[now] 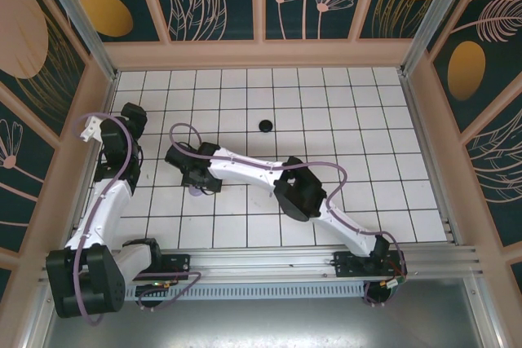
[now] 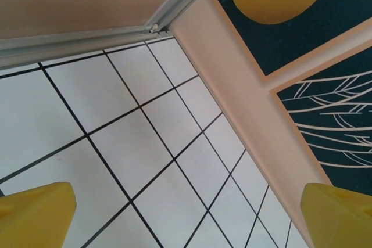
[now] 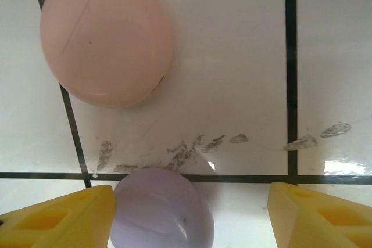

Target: Insert the wireless bluetooth earbuds into the charging case

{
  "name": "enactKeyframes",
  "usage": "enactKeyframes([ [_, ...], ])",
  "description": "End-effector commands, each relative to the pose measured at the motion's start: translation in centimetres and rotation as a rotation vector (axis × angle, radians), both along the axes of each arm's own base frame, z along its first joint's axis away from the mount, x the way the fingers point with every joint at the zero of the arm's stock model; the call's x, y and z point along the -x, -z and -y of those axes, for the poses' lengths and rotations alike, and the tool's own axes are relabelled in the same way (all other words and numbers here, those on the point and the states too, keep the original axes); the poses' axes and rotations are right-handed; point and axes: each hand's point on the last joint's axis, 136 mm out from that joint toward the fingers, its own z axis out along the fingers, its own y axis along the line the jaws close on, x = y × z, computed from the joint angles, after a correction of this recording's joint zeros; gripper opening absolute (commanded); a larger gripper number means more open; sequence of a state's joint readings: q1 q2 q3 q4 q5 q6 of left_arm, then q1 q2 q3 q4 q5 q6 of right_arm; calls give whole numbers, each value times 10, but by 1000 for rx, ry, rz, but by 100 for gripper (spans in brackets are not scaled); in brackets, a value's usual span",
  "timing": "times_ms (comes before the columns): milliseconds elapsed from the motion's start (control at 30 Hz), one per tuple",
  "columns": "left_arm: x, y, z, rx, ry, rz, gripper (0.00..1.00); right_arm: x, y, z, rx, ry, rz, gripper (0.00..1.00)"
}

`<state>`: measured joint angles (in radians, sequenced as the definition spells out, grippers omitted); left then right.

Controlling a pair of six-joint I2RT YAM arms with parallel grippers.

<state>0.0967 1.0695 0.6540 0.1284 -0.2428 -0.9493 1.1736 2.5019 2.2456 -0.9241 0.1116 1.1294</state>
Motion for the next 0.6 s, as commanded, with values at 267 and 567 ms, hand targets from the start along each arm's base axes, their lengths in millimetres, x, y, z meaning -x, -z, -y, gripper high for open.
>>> enactKeyframes([
  [267, -3, -5, 1, 30, 13, 57, 99, 10, 14, -12, 9, -16, -34, 67],
  [567, -5, -4, 7, 33, 51, 62, 99, 13, 18, -13, 47, -160, 9, 67],
])
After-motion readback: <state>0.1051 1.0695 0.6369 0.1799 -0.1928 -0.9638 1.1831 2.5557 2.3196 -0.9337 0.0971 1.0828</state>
